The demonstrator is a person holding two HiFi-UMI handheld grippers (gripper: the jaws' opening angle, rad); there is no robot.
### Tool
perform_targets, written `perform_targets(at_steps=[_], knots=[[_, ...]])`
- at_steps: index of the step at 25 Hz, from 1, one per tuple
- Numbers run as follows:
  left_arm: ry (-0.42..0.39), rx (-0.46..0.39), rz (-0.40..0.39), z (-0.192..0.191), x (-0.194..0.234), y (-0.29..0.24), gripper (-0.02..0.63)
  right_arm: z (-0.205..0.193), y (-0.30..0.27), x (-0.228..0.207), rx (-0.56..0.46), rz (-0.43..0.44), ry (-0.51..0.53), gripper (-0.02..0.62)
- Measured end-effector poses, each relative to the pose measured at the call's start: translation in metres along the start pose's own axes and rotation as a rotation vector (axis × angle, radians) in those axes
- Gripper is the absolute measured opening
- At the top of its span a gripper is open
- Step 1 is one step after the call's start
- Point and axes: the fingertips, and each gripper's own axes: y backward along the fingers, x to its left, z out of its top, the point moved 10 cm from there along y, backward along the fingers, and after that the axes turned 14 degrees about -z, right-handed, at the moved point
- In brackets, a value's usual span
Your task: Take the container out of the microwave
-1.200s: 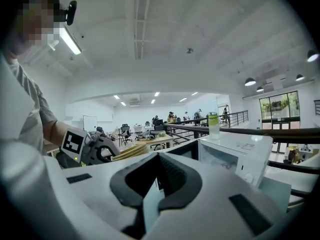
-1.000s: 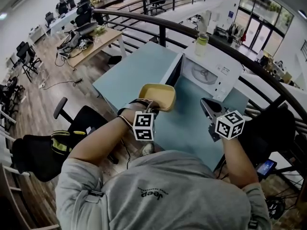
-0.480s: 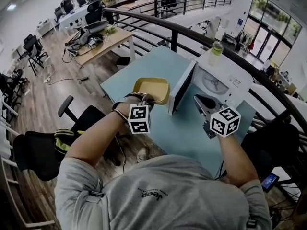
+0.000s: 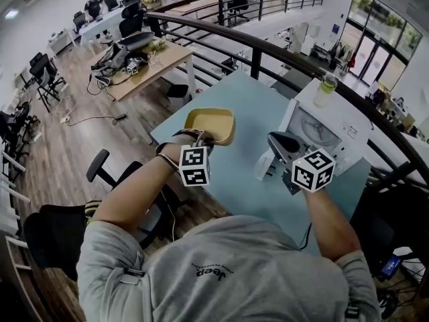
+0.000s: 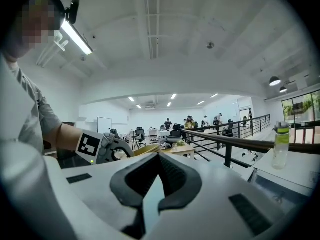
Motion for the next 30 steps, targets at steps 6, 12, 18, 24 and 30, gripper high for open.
perform_targets(at_steps=[6, 12, 18, 24, 30], knots=[[-0.018, -0.018, -0.002, -0.054, 0.045, -0.014, 0.074, 0.012, -0.069, 0.014, 0.001, -0.027, -0.016, 0.017], [-0.013, -0.029, -0.01, -0.093, 0.077, -0.033, 0.074, 0.017, -0.125, 0.027, 0.031, -0.028, -0.011, 0.017], [0.004, -0.037, -0.03, -0.127, 0.089, -0.055, 0.074, 0.016, -0.172, 0.04, 0.059, -0.023, -0.012, 0.017], [0.016, -0.023, -0.049, -0.158, 0.094, -0.074, 0.072, 0.009, -0.209, 0.053, 0.083, -0.021, -0.018, 0.017], [0.017, 0.005, -0.076, -0.187, 0.096, -0.102, 0.072, -0.007, -0.245, 0.06, 0.112, -0.033, -0.028, 0.017]])
